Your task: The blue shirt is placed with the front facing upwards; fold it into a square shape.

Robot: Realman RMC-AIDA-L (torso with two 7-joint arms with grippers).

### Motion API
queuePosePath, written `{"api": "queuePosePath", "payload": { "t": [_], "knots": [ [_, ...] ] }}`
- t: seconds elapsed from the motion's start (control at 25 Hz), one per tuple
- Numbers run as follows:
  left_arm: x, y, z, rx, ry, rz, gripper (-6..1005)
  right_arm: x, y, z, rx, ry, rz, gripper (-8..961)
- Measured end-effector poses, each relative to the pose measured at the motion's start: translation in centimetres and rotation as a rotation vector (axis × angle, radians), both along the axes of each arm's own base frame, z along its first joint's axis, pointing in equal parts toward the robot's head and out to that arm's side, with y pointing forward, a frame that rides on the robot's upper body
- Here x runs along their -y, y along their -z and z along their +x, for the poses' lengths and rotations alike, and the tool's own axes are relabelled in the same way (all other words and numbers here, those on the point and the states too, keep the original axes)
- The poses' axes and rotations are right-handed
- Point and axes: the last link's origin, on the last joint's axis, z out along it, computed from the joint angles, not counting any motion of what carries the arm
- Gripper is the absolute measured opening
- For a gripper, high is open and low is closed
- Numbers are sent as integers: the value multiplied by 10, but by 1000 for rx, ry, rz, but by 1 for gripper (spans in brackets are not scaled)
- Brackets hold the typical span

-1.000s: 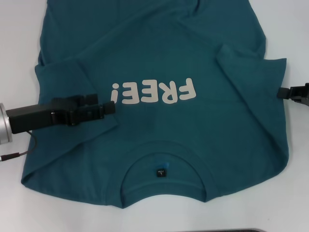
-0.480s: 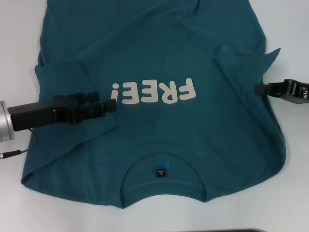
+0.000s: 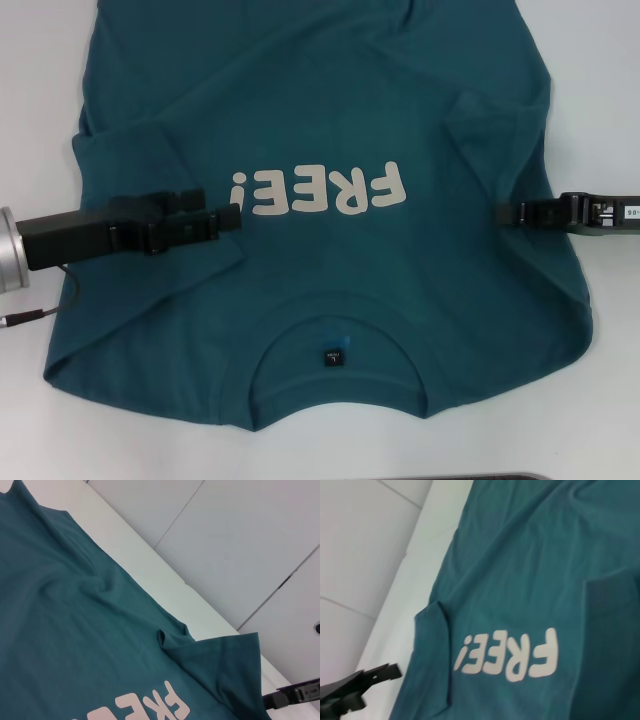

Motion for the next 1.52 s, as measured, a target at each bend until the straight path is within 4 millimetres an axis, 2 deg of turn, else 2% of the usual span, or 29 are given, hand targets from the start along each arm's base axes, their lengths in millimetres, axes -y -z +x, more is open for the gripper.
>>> {"api": "queuePosePath", "payload": {
  "t": [0.44, 0.56, 1.52],
  "knots": [
    [-1, 0, 1, 3, 3, 3, 888, -1, -6, -5, -12, -24, -26, 432],
    [-1, 0, 2, 4, 5, 3, 888, -2, -6, -5, -10, -23, -23, 476],
    [-3, -1, 3, 4, 9, 5, 888, 0, -20, 19, 42, 96, 31, 391]
  ]
}}
